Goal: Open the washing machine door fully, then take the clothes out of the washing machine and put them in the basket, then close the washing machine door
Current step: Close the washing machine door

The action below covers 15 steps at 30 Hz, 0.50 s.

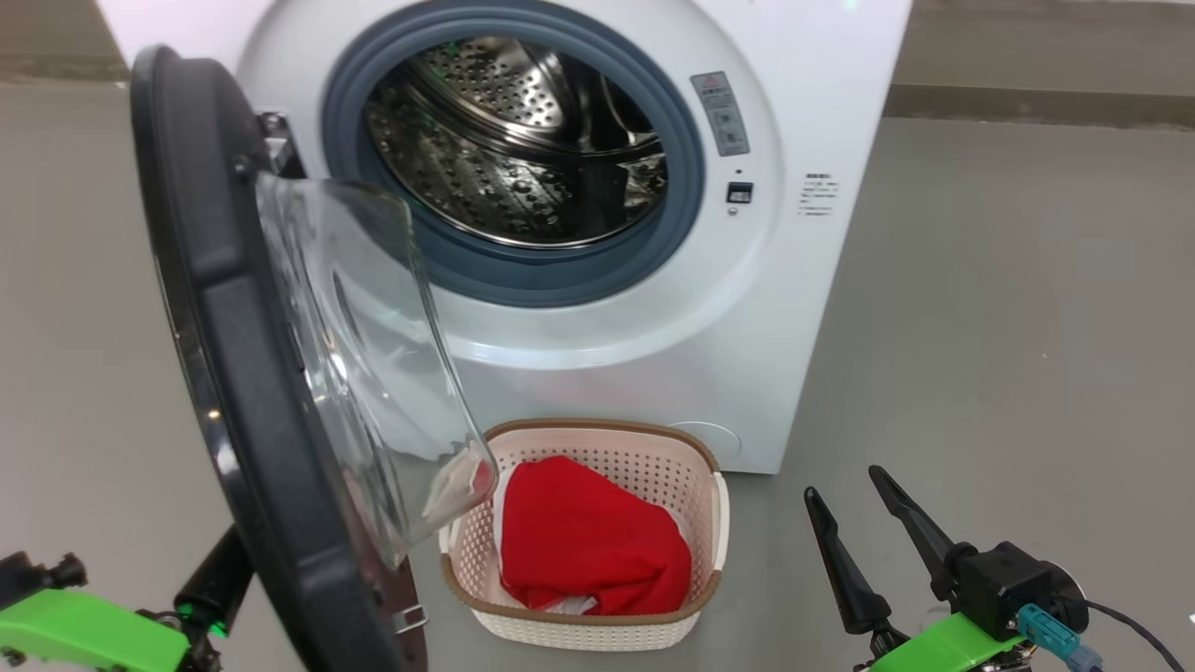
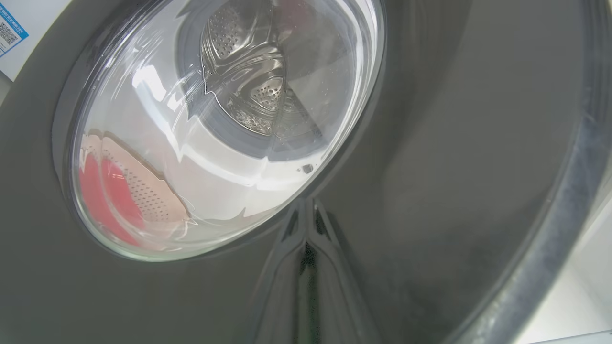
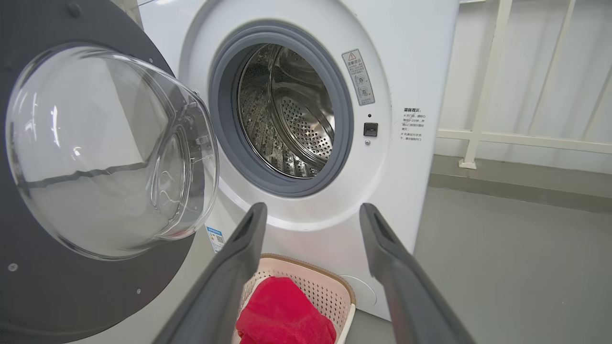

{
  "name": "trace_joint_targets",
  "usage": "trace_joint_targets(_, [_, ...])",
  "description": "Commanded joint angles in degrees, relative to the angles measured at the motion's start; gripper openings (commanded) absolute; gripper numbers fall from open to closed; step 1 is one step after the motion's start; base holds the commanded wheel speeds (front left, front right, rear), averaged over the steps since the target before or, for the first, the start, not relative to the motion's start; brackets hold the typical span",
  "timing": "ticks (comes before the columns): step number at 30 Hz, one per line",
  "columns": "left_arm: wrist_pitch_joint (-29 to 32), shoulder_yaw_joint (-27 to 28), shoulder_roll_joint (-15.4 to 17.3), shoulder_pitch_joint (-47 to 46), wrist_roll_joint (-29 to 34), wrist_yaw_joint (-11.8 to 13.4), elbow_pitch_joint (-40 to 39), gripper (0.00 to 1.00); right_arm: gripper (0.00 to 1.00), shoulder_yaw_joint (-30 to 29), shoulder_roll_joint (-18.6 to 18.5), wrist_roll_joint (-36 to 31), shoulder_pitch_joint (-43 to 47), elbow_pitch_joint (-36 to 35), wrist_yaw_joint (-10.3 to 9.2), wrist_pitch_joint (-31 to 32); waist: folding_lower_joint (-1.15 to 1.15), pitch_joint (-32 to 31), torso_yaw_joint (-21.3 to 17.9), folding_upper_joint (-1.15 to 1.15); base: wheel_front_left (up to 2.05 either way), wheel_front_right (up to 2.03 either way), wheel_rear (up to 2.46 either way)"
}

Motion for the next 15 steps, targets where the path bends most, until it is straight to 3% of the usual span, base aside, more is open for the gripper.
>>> trace_joint_targets(1, [-0.09, 0.2, 0.55, -0.82, -0.69, -0.12, -2.1, 0.0, 1.0, 1.4, -0.05, 0.16, -2.37, -1.16, 0.39, -0.37, 0.0, 0.27, -0.97, 0.0, 0.0, 0.0, 0.0])
trace_joint_targets(15, [-3.84, -8.15, 0.55, -0.09, -6.26, -2.02, -0.65, 0.0, 1.0, 1.32, -0.05, 0.13, -2.82, -0.89, 0.39, -0.37, 0.0, 0.58, -4.48, 0.0, 0.0, 0.0, 0.0])
